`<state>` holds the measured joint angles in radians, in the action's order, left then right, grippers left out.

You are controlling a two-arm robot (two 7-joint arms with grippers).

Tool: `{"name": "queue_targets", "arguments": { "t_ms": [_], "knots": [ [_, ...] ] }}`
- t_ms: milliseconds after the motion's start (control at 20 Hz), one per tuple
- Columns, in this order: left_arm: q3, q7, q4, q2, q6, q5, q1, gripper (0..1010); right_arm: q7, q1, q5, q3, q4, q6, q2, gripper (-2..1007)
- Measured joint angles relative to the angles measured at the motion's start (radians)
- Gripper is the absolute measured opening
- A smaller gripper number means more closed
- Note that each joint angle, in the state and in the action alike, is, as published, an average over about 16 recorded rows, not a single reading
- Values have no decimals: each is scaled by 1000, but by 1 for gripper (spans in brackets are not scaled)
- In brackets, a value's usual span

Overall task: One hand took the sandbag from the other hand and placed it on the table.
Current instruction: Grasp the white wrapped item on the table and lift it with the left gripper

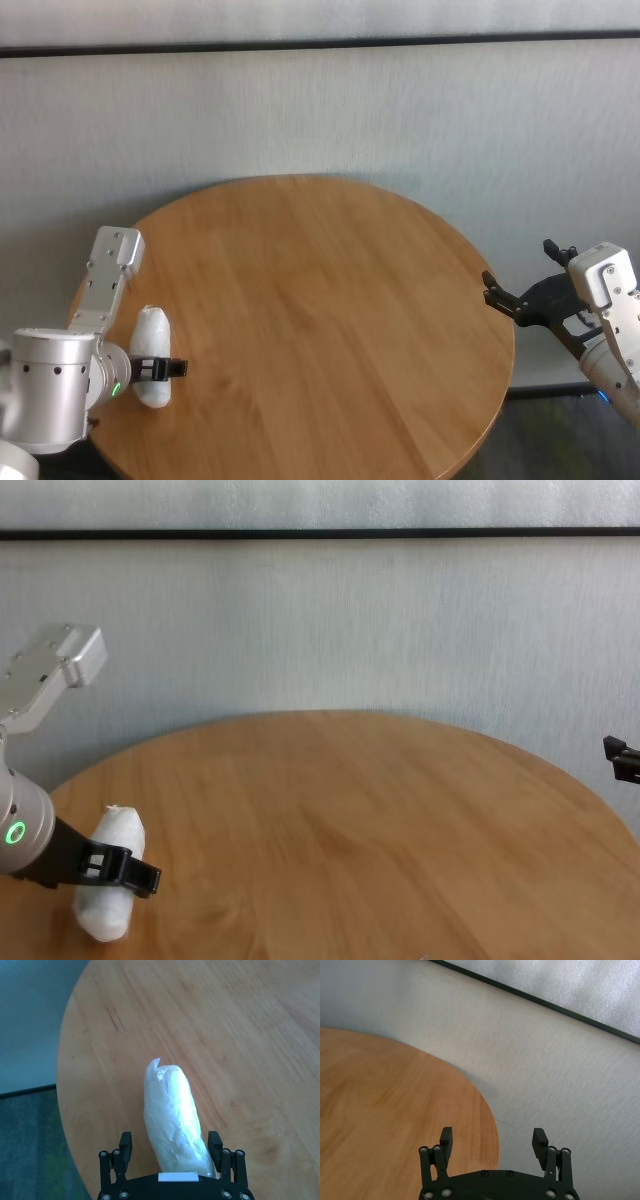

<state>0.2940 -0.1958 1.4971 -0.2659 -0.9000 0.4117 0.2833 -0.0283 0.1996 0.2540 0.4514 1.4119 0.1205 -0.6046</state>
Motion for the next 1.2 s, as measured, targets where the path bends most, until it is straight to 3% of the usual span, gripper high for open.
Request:
{"name": "queue_targets", "arguments": {
  "t_ms": [350, 950, 1200],
  "knots": [
    [0, 0, 2, 0, 1, 0, -1, 914, 0, 0, 0, 0, 0, 0, 0, 1003],
    [2, -1, 6, -2, -4, 1, -1, 619, 0, 0, 0, 0, 0, 0, 0, 1003],
    [3, -2, 6, -2, -5, 2, -2, 542, 0, 0, 0, 0, 0, 0, 0, 1003]
  ]
}}
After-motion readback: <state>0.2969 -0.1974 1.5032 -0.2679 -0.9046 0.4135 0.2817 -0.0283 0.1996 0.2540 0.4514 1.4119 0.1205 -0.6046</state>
